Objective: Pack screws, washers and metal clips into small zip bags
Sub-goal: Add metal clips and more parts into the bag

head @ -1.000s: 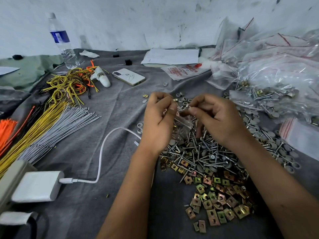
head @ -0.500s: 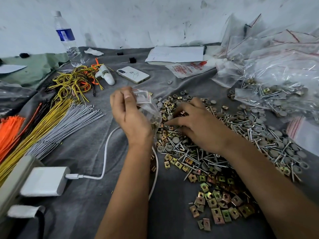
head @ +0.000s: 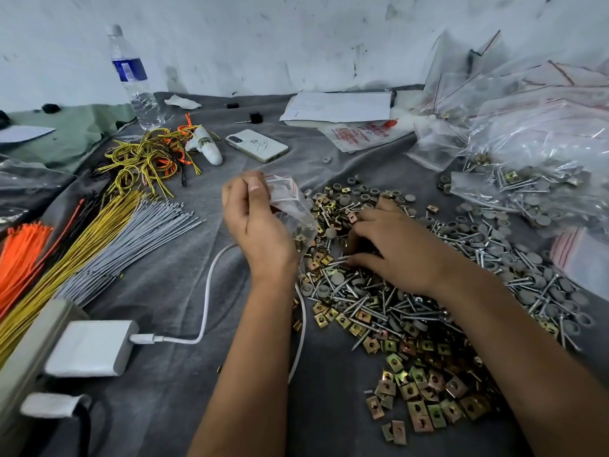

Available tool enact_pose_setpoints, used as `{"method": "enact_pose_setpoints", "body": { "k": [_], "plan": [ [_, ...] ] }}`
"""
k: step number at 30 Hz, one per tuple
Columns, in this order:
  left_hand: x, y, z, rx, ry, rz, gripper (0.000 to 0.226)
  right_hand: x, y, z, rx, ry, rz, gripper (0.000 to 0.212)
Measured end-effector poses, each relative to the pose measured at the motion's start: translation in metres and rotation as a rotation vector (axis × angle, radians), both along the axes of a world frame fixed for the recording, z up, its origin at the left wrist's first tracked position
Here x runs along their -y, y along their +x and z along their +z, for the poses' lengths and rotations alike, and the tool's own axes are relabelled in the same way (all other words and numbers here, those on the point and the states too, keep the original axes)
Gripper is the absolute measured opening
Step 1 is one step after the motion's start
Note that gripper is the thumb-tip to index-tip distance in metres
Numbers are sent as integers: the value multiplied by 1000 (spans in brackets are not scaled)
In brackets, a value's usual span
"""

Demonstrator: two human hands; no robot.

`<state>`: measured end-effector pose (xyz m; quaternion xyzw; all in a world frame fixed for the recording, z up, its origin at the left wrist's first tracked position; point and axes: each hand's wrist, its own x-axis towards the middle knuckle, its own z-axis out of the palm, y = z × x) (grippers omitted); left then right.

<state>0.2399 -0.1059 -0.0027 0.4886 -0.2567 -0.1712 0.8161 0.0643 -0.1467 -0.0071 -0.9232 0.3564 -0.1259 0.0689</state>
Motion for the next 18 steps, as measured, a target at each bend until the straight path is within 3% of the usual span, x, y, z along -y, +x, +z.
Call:
{"method": "enact_pose_setpoints", "body": {
  "k": [4, 6, 11, 13, 18],
  "plan": [
    [-1, -1, 2, 37, 54, -111, 17, 2, -8, 0, 135, -4, -34, 15],
    [-2, -5, 2, 134, 92, -194, 17, 4, -14, 1, 292, -1, -74, 11],
    [-2, -16, -4, 644, 290, -477, 19, 6, -25, 0, 834, 187, -195, 3],
    [-2, -21, -9, 789, 344, -534, 25, 5, -27, 2, 982, 273, -181, 9],
    [-2, -25, -12, 824, 314, -519, 29, 1, -25, 4, 981, 286, -82, 13]
  ]
}}
